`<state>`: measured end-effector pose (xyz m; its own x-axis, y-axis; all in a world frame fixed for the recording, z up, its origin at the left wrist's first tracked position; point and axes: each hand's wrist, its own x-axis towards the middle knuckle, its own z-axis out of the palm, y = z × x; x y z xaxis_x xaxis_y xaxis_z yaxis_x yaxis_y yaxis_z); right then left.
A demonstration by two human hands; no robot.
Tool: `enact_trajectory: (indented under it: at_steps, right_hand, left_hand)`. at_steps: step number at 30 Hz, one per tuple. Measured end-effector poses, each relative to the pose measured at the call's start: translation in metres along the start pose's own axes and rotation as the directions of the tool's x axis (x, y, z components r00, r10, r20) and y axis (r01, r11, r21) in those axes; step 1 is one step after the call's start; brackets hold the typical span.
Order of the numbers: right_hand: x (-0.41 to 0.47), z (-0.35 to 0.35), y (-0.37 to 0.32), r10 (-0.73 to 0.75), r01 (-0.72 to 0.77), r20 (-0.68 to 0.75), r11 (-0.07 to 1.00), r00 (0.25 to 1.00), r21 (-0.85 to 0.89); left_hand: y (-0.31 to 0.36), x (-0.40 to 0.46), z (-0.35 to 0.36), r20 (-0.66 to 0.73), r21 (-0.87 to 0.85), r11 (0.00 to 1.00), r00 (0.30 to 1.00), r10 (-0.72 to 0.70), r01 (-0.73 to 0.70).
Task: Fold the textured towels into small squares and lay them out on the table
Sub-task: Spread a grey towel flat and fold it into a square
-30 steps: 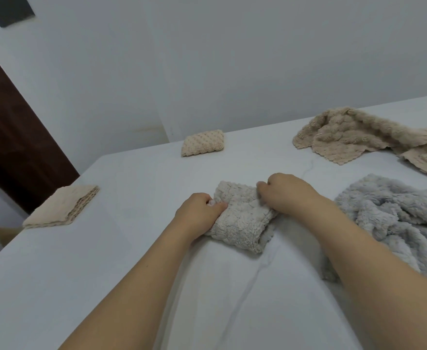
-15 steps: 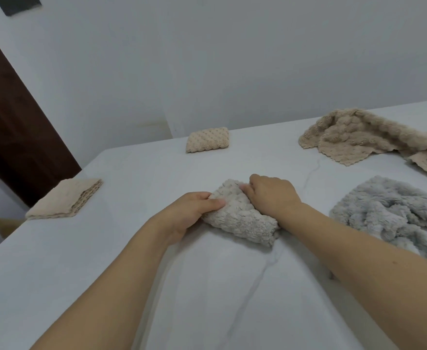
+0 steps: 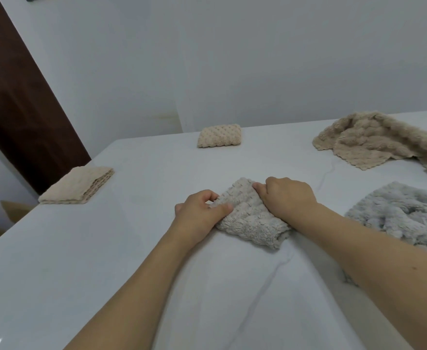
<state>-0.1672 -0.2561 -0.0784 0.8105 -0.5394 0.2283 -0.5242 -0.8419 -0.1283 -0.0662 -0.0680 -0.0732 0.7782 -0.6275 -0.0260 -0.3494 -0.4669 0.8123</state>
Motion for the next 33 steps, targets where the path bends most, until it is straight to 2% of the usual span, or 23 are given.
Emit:
enact_trajectory:
  at_steps: [2, 5, 9, 11, 13, 15, 17, 19, 21, 23, 26, 30, 33]
  right_hand:
    - [-0.001, -0.003, -0.002, 0.023, -0.023, 0.032, 1.000, 0.999, -0.019]
    - [-0.002, -0.006, -0.002, 0.030, -0.028, 0.079, 0.999, 0.996, -0.024]
    - [-0.001, -0.010, -0.008, -0.034, 0.034, 0.064, 0.999, 0.997, 0.004]
    - [0.002, -0.012, -0.018, -0.056, 0.054, 0.066, 0.998, 0.996, 0.027]
    - [0.005, -0.009, -0.026, -0.047, 0.046, 0.055, 0.999, 0.997, 0.026]
    - [0.005, -0.002, -0.029, -0.008, 0.009, -0.022, 1.000, 1.000, 0.018]
    - [0.004, 0.002, -0.029, 0.036, -0.032, -0.088, 0.998, 0.996, 0.049]
    - [0.006, 0.004, -0.027, 0.081, -0.071, -0.112, 0.993, 0.990, 0.097]
    - [0.008, 0.005, -0.026, 0.126, -0.108, -0.132, 0.985, 0.983, 0.138]
    - [0.010, 0.007, -0.025, 0.156, -0.131, -0.152, 0.978, 0.976, 0.160]
    - [0.010, 0.009, -0.025, 0.178, -0.148, -0.169, 0.973, 0.969, 0.176]
    - [0.011, 0.011, -0.024, 0.175, -0.144, -0.177, 0.974, 0.968, 0.176]
    - [0.011, 0.010, -0.024, 0.176, -0.146, -0.180, 0.975, 0.968, 0.169]
  left_hand:
    - [0.003, -0.007, 0.003, -0.089, 0.006, 0.999, 0.995, 0.036, -0.036]
    - [0.004, -0.008, 0.003, -0.148, -0.035, 0.998, 0.988, 0.041, -0.046]
    - [0.004, -0.006, -0.001, -0.186, -0.071, 0.997, 0.982, 0.029, -0.043]
    - [0.006, -0.002, -0.002, -0.273, -0.063, 0.998, 0.962, 0.010, -0.028]
    - [0.008, 0.001, -0.002, -0.357, 0.004, 1.000, 0.934, 0.006, -0.005]
    - [0.008, 0.002, 0.000, -0.387, 0.168, 0.985, 0.917, 0.097, -0.033]
    - [0.003, -0.003, 0.002, -0.364, 0.338, 0.931, 0.893, 0.267, -0.140]
    - [0.002, -0.013, 0.006, -0.219, 0.431, 0.848, 0.876, 0.430, -0.309]
    - [0.007, -0.024, 0.013, -0.061, 0.455, 0.799, 0.881, 0.469, -0.393]
    - [0.012, -0.026, 0.019, -0.033, 0.484, 0.796, 0.901, 0.432, -0.364]
    - [0.017, -0.023, 0.026, -0.069, 0.570, 0.762, 0.906, 0.417, -0.307]
    - [0.012, -0.023, 0.030, -0.150, 0.664, 0.687, 0.847, 0.510, -0.296]
    - [0.016, -0.022, 0.034, -0.151, 0.720, 0.635, 0.828, 0.539, -0.282]
